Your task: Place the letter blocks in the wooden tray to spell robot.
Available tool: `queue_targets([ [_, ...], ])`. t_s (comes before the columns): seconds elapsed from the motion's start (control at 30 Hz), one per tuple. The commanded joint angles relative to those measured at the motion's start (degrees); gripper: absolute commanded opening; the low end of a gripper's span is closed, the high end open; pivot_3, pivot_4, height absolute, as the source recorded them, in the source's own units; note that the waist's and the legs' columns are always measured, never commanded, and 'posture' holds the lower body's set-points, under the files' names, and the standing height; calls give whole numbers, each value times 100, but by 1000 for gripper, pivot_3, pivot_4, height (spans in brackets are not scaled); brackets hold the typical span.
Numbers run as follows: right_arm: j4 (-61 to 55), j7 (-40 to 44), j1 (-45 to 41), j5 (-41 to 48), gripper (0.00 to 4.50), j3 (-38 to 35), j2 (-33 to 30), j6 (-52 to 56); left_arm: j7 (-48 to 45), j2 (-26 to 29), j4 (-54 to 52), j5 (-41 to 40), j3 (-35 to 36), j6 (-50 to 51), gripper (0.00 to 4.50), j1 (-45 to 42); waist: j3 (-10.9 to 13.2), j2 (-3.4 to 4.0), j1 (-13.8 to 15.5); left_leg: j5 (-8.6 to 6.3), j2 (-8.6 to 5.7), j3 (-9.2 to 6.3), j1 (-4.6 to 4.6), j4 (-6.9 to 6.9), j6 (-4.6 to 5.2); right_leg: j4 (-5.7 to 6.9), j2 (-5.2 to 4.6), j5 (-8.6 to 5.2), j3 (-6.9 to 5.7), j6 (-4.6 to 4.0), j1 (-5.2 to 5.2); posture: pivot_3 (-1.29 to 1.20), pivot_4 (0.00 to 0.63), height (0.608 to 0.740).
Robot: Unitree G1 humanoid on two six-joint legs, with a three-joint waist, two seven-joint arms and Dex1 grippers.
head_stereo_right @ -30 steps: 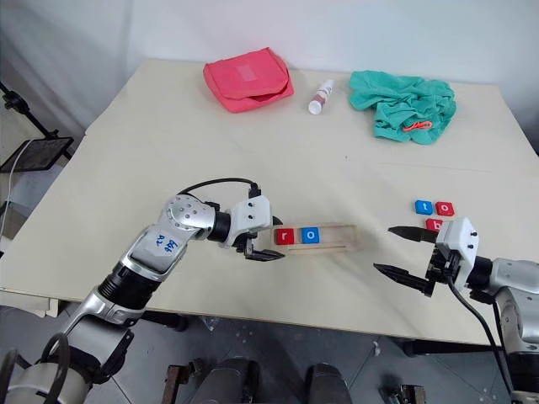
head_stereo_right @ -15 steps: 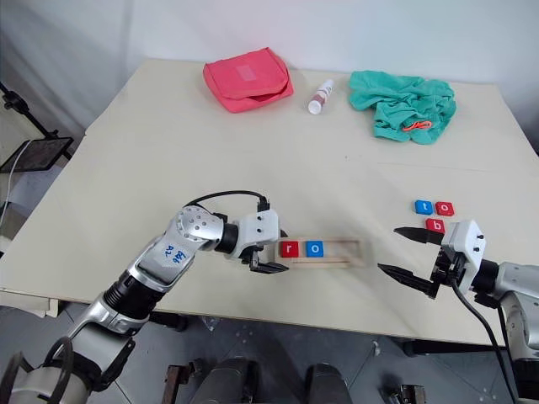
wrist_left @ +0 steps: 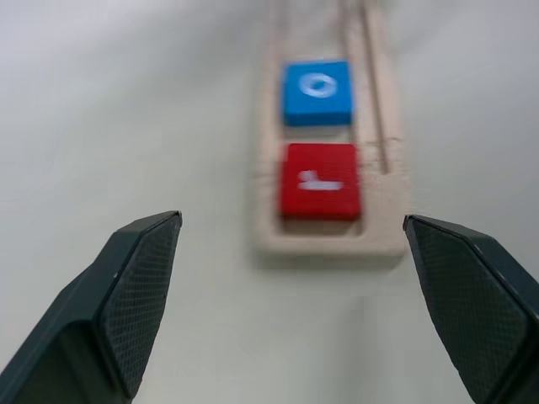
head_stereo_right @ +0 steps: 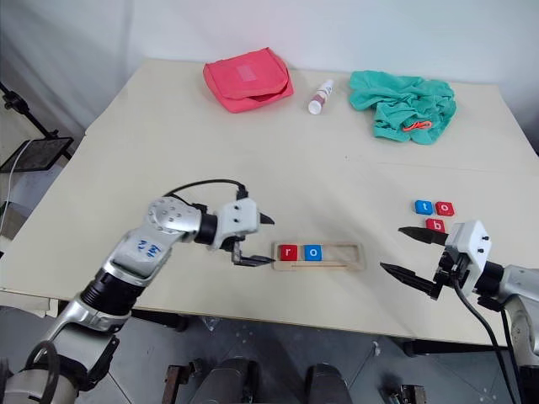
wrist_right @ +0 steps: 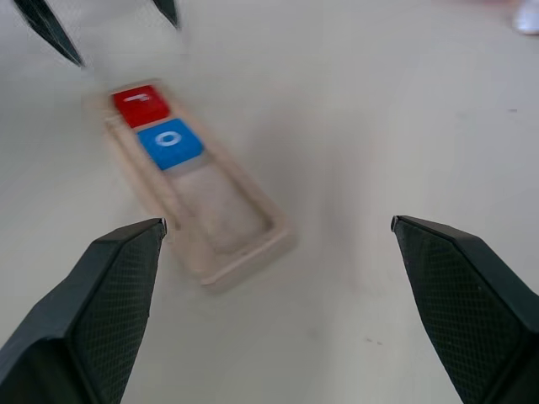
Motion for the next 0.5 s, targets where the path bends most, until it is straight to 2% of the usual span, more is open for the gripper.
queue_targets([
  [0.03, -277, -422, 120, 122, 4500, -359, 8, 231, -196, 158, 76, -428, 514, -428, 4479, 116, 0, 0, 2, 0, 0, -1, 0, 0, 0, 0, 0, 0, -1, 0, 0, 0, 150, 740],
  [0.1, -408, -834, 231, 76, 4500, -486, 102, 398, -153, 248, 349, -428, 752, -931, 4479, 265, 0, 1, 1, 0, 0, -1, 0, 0, 0, 0, 1, 0, -2, 0, 1, 0, 150, 740],
  [0.27, -887, -2809, 371, -230, 4500, -787, 795, 1077, -479, 140, 939, -989, 1305, -1885, 4479, 869, -1, 2, -9, 0, 0, 0, 3, -4, 0, 3, -3, 0, -1, 0, -1, 0, 150, 740],
  [0.47, -1180, -3975, 486, -562, 4500, -837, 1297, 1351, -722, -65, 1570, -1222, 1513, -2826, 4479, 1178, -5, 8, -3, 0, -1, 5, 3, -2, -1, 7, -2, 0, 2, 0, -4, 0, 150, 740],
  [0.5, -1284, -3995, 529, -375, 4500, -831, 1331, 1625, -756, -107, 1725, -1230, 1522, -2962, 4479, 1167, -5, 8, -3, 0, -1, 4, 5, -2, 0, 9, -1, 0, 1, 0, -2, 0, 150, 740],
])
